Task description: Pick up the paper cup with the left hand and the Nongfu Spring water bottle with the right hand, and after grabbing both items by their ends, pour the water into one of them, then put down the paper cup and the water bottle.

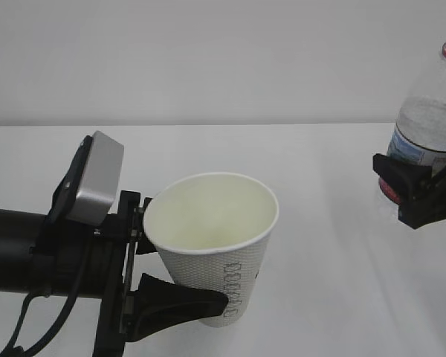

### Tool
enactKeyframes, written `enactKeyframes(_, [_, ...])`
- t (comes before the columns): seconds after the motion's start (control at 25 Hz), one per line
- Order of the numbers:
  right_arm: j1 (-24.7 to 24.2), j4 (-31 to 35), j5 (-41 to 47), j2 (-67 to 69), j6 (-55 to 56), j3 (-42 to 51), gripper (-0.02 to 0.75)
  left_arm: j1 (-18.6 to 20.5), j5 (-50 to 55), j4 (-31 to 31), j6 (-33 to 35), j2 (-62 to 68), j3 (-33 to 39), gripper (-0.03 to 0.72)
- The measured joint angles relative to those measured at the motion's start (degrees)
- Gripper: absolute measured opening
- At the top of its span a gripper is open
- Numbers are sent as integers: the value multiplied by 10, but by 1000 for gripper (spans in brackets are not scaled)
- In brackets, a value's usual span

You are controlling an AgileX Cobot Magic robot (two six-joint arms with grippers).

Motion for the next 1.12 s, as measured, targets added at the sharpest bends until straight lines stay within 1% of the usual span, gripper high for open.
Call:
enactKeyframes(0.24, [0, -17, 50, -62, 2, -12, 494, 0, 0, 0, 0, 0, 0, 518])
enactKeyframes(0.44, [0, -38, 73, -83, 7, -13, 494, 0, 0, 0, 0, 0, 0, 517])
enactKeyframes(0.72, [0, -51, 114, -106, 9, -13, 494, 0, 0, 19, 0, 0, 0, 517])
enactKeyframes(1.12, [0, -101, 141, -140, 47, -16, 494, 0, 0, 15, 0, 0, 0, 517])
